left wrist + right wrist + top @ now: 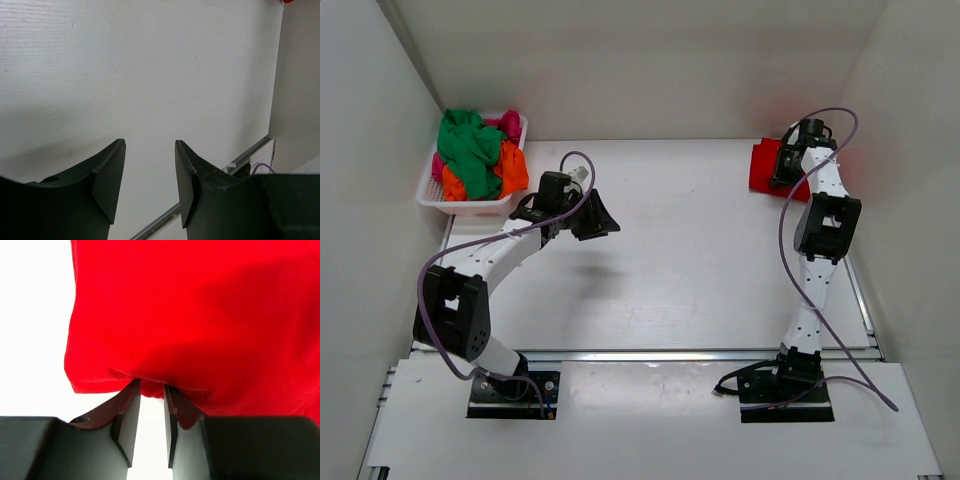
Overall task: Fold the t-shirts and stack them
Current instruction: Put the neatly folded tshirt into the corner of the board with the right arm
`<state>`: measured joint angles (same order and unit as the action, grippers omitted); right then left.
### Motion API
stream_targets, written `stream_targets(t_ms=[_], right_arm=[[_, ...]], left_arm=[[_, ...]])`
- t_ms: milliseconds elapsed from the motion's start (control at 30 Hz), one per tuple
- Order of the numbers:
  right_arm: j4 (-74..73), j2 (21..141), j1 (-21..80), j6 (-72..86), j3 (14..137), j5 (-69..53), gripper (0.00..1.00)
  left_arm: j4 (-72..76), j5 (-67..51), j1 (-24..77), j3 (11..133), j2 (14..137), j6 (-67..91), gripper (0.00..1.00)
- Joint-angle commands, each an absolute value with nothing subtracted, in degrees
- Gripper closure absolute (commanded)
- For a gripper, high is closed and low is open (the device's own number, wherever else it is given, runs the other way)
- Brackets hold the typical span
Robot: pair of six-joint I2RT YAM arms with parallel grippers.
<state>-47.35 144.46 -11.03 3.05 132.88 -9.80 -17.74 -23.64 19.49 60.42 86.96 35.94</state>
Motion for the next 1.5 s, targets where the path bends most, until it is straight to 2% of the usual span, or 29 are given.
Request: stream_targets(t_ms=[0, 267, 400, 467, 600, 700, 767, 833, 1033, 1267, 1300, 1433, 1467], right_arm=[[-47.55, 145.46, -12.48, -1.47, 135.79, -17.04, 0.77], [-46.94, 132.82, -9.06, -7.56, 126.84, -11.79, 0.76], [-41.06, 130.17, -7.12, -7.21, 125.60, -9.93, 0.66], [-38.59, 132.61, -6.68, -6.77, 127.60, -8.27, 0.58], [-40.60, 142.19, -6.59, -4.75, 139.63, -6.77, 0.42], [-37.88, 143.52, -7.46, -1.86, 136.33, -7.82, 0.38], [-39.89, 145.97, -8.52, -0.35, 138.42, -10.71, 0.36], [-41.22, 148.52, -10.19, 4.47, 140.44, -17.98, 0.35], [-44.91, 149.33, -11.51, 6.06, 138.70, -23.90, 0.35], [-54.05, 149.94, -12.13, 1.95, 136.07, -22.68, 0.40], [-53.70, 148.98, -11.87, 0.89, 135.45, -22.76, 0.37], [-53.70, 147.22, -11.77, 0.53, 135.44, -22.59, 0.57], [-54.14, 147.39, -12.13, 0.88, 135.27, -23.02, 0.58]], left_arm=[[-18.45, -24.53, 19.95, 61.70, 87.36, 34.81, 0.45], [-17.67, -24.43, 21.27, 62.22, 89.03, 35.51, 0.45], [-17.05, -24.44, 22.15, 62.14, 89.30, 36.12, 0.45], [-17.22, -24.35, 22.23, 62.14, 89.21, 36.21, 0.45], [-17.49, -24.26, 21.98, 61.88, 88.77, 36.12, 0.45], [-17.84, -24.17, 21.27, 61.87, 88.59, 35.60, 0.45], [-18.11, -24.26, 21.53, 61.88, 88.68, 35.68, 0.46], [-17.67, -24.43, 21.62, 61.70, 88.86, 36.12, 0.45], [-17.32, -24.52, 21.98, 61.53, 89.03, 36.21, 0.45], [-17.14, -24.43, 21.80, 61.08, 88.33, 36.83, 0.45], [-17.31, -24.35, 22.14, 60.82, 88.16, 36.74, 0.45], [-16.96, -24.61, 22.32, 61.00, 87.98, 36.91, 0.45], [-17.05, -24.35, 22.15, 60.56, 87.98, 36.65, 0.45]])
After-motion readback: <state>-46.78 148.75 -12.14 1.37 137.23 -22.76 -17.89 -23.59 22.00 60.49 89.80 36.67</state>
